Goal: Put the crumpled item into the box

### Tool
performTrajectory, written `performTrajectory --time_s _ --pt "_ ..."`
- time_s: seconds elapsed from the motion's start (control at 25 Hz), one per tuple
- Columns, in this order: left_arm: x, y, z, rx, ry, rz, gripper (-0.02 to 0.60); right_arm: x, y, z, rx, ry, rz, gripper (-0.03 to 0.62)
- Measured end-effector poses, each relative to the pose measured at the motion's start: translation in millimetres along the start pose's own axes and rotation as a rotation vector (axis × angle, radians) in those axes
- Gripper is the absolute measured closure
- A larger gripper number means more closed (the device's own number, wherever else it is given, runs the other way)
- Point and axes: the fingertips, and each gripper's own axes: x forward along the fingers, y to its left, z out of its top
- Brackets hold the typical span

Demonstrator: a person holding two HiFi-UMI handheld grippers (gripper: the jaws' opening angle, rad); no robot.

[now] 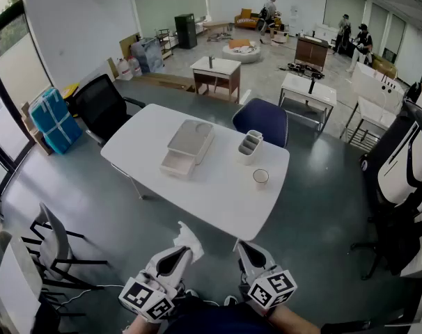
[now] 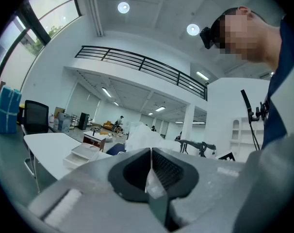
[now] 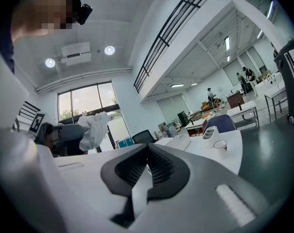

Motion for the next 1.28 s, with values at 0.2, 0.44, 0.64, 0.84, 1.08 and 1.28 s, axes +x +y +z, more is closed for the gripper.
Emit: performTrajectory --time_s 0.2,0.44,0.64,0.84,1.08,1.28 --pt "-29 -26 -14 -0.017 0.013 0.013 0.569 -33 16 -24 0.030 0.041 -0.004 0.592" --pt "-64 -10 -27 -0.051 0.026 0.058 0.569 -35 45 -42 0.022 0.074 0.007 0.592" --pt "-83 9 -22 -0.051 0.007 0.065 0.569 -26 61 -42 0.001 0.072 -0.022 0.592" --pt "-103 37 -7 -0.027 -0.020 0.036 0.569 -6 86 -26 -0.052 0.028 -0.053 0.592" --pt "-135 83 8 -0.045 -0.057 0.022 0.569 22 122 -18 -0.102 -0.006 -0.091 0.592" --pt "-163 119 2 -0.073 -0.053 0.013 0.569 40 150 -29 -0.159 -0.007 -0.128 0.592"
